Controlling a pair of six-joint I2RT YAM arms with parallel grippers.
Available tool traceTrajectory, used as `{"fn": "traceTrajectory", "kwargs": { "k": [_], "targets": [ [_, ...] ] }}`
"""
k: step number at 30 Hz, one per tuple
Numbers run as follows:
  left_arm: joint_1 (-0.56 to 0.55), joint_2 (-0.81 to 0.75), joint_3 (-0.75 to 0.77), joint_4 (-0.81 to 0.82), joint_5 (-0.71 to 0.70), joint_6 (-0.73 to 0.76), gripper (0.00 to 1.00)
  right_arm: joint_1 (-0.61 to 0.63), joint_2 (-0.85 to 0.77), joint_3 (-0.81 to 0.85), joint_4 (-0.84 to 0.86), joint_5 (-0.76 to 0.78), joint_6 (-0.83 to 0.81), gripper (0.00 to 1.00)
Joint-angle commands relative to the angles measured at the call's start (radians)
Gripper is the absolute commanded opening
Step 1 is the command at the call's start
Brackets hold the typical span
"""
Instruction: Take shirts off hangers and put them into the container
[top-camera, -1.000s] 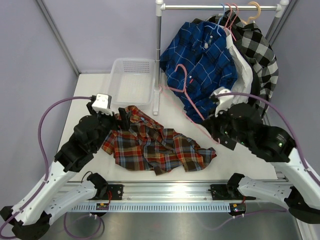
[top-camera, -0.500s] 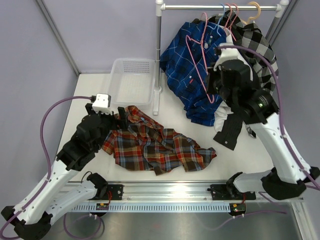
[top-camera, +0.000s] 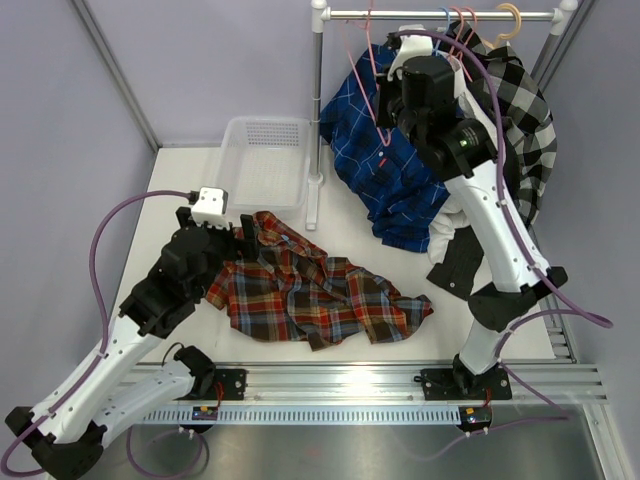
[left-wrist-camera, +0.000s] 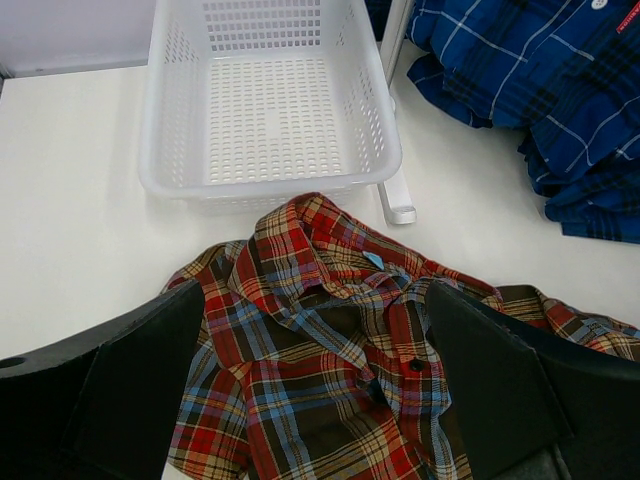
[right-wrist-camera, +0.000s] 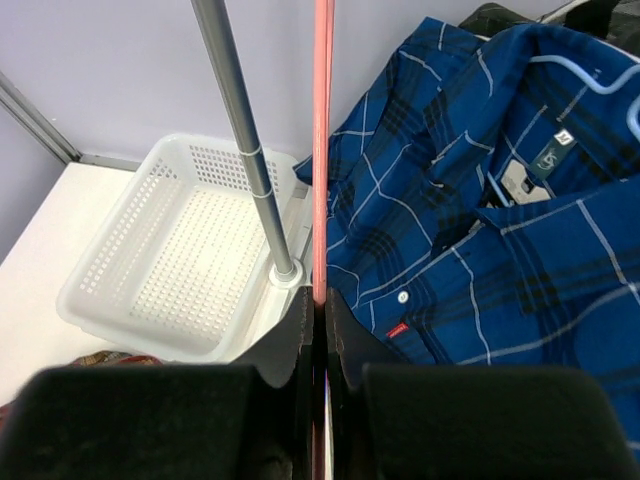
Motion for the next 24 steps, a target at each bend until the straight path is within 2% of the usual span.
{"fn": "traceTrajectory", "kwargs": {
  "k": [1,16,21,24],
  "targets": [
    [0.006,-0.006,0.001,0.030,-0.007,0.006,0.99,-0.010,0.047,0.058,0.019,-0.034,-0.026,0.00],
    [0.006,-0.002,0.001,0.032,0.013,0.004,0.99,-0.012,0.145,0.021,0.072,-0.100,-0.024,0.00],
    [0.008,0.001,0.001,0.032,0.020,0.004,0.99,-0.012,0.116,-0.074,0.105,-0.117,-0.007,0.00],
    [0.006,0.002,0.001,0.030,0.025,0.003,0.99,-0.012,0.078,-0.138,0.133,-0.130,-0.003,0.09]
  ]
}}
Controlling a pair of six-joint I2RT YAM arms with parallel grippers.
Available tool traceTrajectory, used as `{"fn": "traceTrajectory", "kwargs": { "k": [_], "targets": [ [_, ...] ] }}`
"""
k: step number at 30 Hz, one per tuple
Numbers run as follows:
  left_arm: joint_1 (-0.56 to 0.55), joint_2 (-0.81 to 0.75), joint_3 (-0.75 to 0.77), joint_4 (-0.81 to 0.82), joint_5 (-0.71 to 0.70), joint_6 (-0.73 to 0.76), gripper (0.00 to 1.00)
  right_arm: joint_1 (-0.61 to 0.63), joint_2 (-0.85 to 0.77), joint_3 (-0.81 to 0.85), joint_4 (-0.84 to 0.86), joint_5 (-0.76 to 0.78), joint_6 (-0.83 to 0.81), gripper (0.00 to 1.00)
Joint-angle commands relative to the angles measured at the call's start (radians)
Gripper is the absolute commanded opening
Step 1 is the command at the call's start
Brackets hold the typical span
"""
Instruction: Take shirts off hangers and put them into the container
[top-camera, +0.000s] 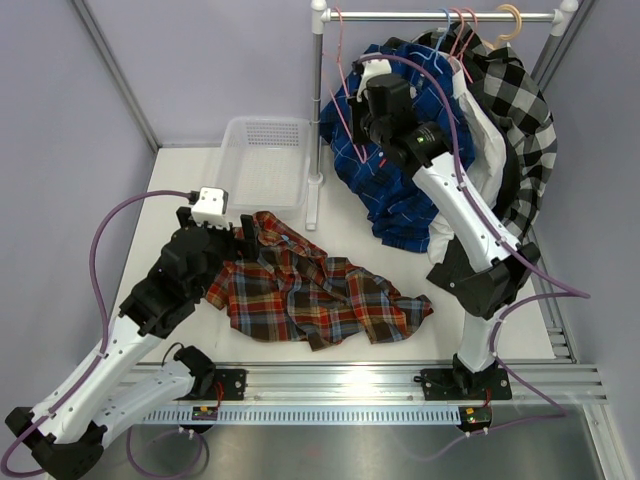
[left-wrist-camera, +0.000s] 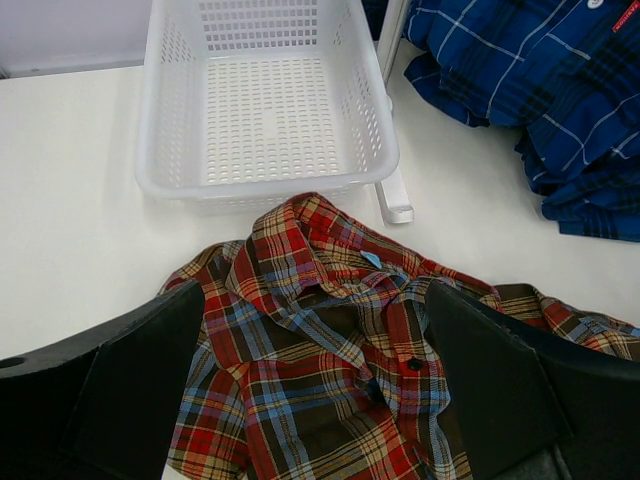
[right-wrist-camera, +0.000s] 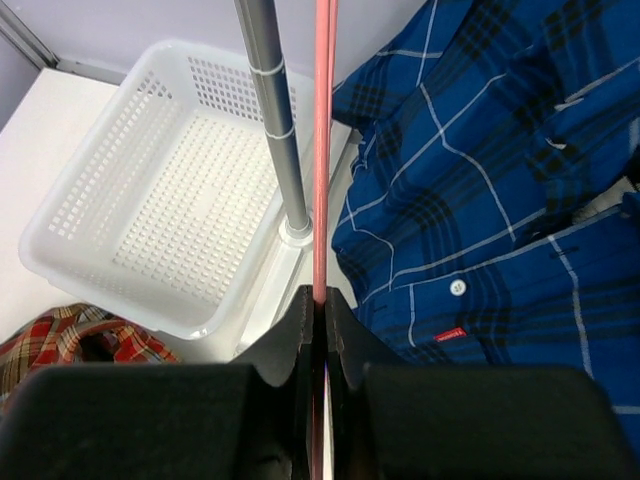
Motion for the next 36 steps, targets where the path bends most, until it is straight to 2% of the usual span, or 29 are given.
{"fn": "traceTrajectory", "kwargs": {
  "k": [1,3,4,6,9,11,15,19,22,27,32,36],
  "targets": [
    [0.005,0.003,0.001,0.030,0.017,0.003,0.99,-0.005,-0.079,-0.052,0.059,-0.039,0.004,0.19],
    [0.005,0.006,0.001,0.030,0.021,0.003,0.99,-0.005,-0.098,-0.079,0.068,-0.048,0.004,0.32],
    [0.005,0.011,0.000,0.030,0.024,0.002,0.99,-0.005,-0.120,-0.093,0.069,-0.052,0.006,0.49],
    [0.005,0.014,0.001,0.030,0.027,-0.001,0.99,-0.005,-0.148,-0.110,0.071,-0.062,0.003,0.66],
    [0.003,0.032,0.009,0.022,0.056,-0.014,0.99,-0.006,-0.241,-0.154,0.071,-0.065,0.010,0.88],
    [0.003,0.050,0.030,-0.002,0.093,-0.052,0.99,-0.006,-0.321,-0.206,0.071,-0.059,0.017,0.95],
    [0.003,0.066,0.028,-0.039,0.170,-0.167,0.99,-0.005,-0.447,-0.346,0.083,-0.033,0.027,0.99],
    [-0.013,0.089,0.003,-0.056,0.215,-0.293,0.99,-0.005,-0.684,-0.594,0.132,-0.008,0.056,0.99],
    [-0.055,0.130,-0.028,-0.055,0.187,-0.359,0.99,-0.005,-0.835,-0.747,0.152,-0.005,0.096,0.99],
    [-0.125,0.326,-0.028,-0.050,0.134,-0.463,0.99,-0.005,-1.039,-0.908,0.131,-0.005,0.127,0.99],
    [-0.155,0.472,-0.029,-0.003,0.020,-0.590,0.99,-0.005,-1.154,-1.017,0.076,-0.012,0.149,0.99],
    [-0.155,0.561,-0.054,0.074,-0.011,-0.658,0.99,-0.005,-1.222,-1.086,0.068,-0.026,0.159,0.99]
  ]
}}
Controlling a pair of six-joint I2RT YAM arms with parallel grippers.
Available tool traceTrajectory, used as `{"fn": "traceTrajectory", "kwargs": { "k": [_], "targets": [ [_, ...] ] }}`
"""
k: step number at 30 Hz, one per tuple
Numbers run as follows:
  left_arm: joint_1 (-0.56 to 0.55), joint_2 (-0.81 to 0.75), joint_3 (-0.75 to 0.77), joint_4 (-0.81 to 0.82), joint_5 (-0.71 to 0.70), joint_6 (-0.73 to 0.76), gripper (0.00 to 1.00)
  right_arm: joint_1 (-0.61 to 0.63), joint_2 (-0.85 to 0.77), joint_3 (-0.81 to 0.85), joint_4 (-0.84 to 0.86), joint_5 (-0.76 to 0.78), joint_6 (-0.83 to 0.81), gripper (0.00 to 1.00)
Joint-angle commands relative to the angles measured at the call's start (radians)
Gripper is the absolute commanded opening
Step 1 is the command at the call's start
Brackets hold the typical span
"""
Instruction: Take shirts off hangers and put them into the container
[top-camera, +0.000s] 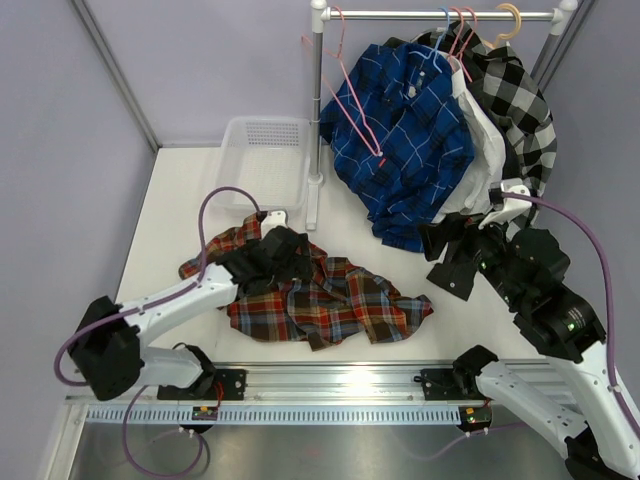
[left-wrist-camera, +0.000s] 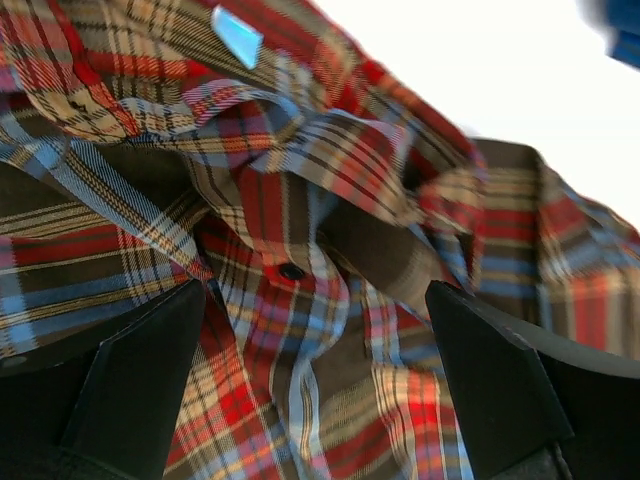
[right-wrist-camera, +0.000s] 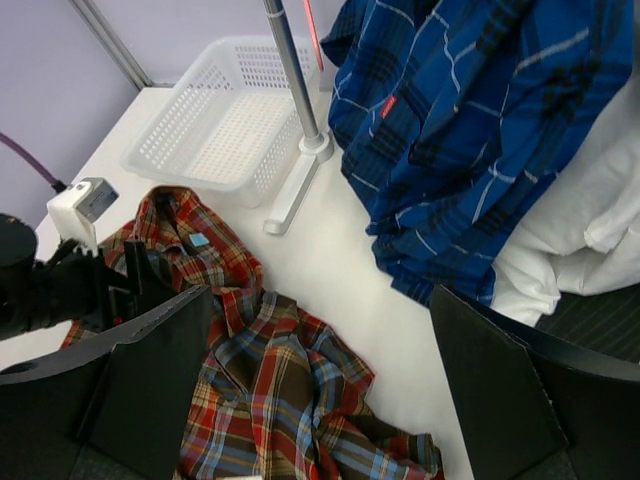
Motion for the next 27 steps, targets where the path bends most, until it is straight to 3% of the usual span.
{"fn": "traceTrajectory", "kwargs": {
  "k": [1,7,11,14,15,18,19,20,21,27],
  "targets": [
    [-0.002,0.078,-0.019,0.117,-0.093,-0.119,0.99,-0.005,-0.033,-0.059,-0.006,-0.002,0.026,0.99],
    [-0.002,0.241,-0.028,0.192,-0.116,-0.161,0.99,-0.005,-0.058,-0.128,0.006,-0.057,0.030,1.00],
    [-0.001,0.339,-0.037,0.201,-0.122,-0.172,0.94,-0.005,-0.065,-0.142,0.009,-0.071,0.020,0.99],
    [-0.001,0.373,-0.043,0.201,-0.107,-0.168,0.80,-0.005,-0.068,-0.145,0.012,-0.076,0.018,1.00],
    [-0.002,0.388,-0.049,0.203,-0.103,-0.172,0.66,-0.005,-0.070,-0.145,0.012,-0.077,0.020,1.00],
    [-0.001,0.405,-0.072,0.203,-0.096,-0.187,0.38,-0.005,-0.071,-0.145,0.012,-0.076,0.018,0.99],
    [-0.001,0.407,-0.082,0.209,-0.095,-0.195,0.19,-0.005,-0.073,-0.146,0.012,-0.077,0.018,1.00],
    [0.001,0.407,-0.088,0.207,-0.086,-0.198,0.07,-0.005,-0.071,-0.146,0.012,-0.077,0.018,0.99],
    [0.002,0.399,-0.095,0.207,-0.081,-0.199,0.00,-0.005,-0.071,-0.148,0.014,-0.077,0.018,0.99],
    [-0.001,0.188,-0.125,0.125,-0.072,-0.158,0.00,-0.005,-0.070,-0.152,0.012,-0.087,0.023,0.99]
  ]
}}
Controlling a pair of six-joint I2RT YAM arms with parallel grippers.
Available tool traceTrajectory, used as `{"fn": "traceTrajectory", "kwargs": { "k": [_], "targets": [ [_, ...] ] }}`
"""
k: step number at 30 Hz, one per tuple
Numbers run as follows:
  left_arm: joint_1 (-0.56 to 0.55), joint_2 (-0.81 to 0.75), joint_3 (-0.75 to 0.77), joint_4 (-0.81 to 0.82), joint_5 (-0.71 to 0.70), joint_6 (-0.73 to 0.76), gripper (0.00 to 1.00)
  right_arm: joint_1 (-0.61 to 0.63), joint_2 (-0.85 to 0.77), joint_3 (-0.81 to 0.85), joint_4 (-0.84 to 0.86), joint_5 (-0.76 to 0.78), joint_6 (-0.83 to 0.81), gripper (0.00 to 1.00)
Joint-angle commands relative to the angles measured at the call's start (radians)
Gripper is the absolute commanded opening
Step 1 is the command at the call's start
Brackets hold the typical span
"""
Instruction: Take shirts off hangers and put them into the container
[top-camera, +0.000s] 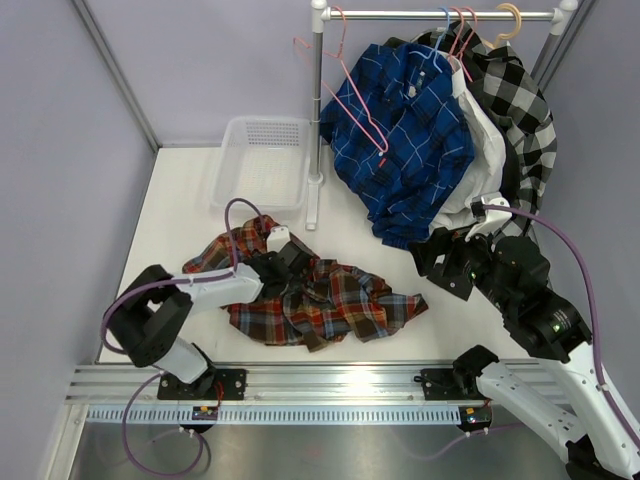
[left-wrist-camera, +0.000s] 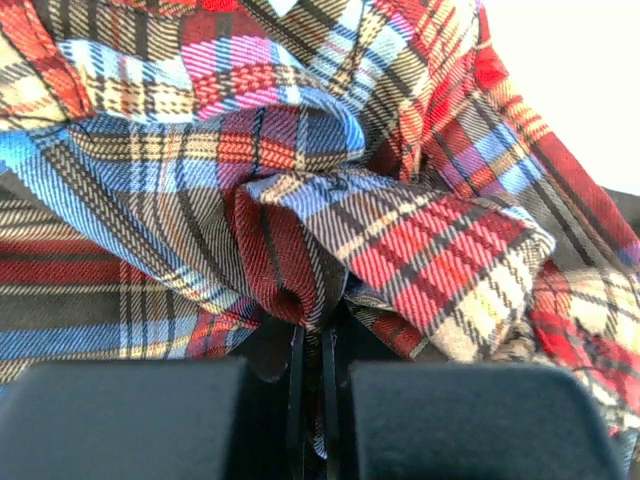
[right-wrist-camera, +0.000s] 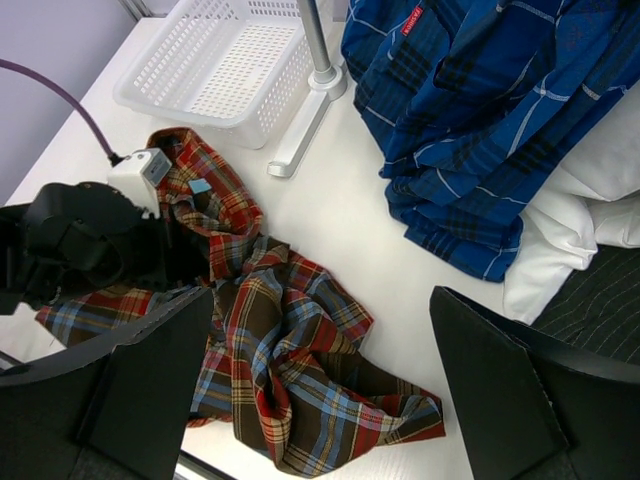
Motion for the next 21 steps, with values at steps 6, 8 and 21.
{"fn": "traceTrajectory", "kwargs": {
  "k": [6,8,21],
  "targets": [
    [0.001,-0.405,0.230,-0.393,-0.093,0.182,0.00,-0.005,0.003,-0.006,0.032,-0.020,0.003,1.00],
    [0.007,-0.464,0.375,-0.482,-0.142,0.257,0.00,-0.005,0.004,-0.003,0.025,-0.017,-0.001,0.99],
    [0.100,-0.247,1.327,-0.545,-0.258,0.691,0.00,-0.005,0.038,-0.002,0.026,-0.053,0.012,0.99]
  ]
}}
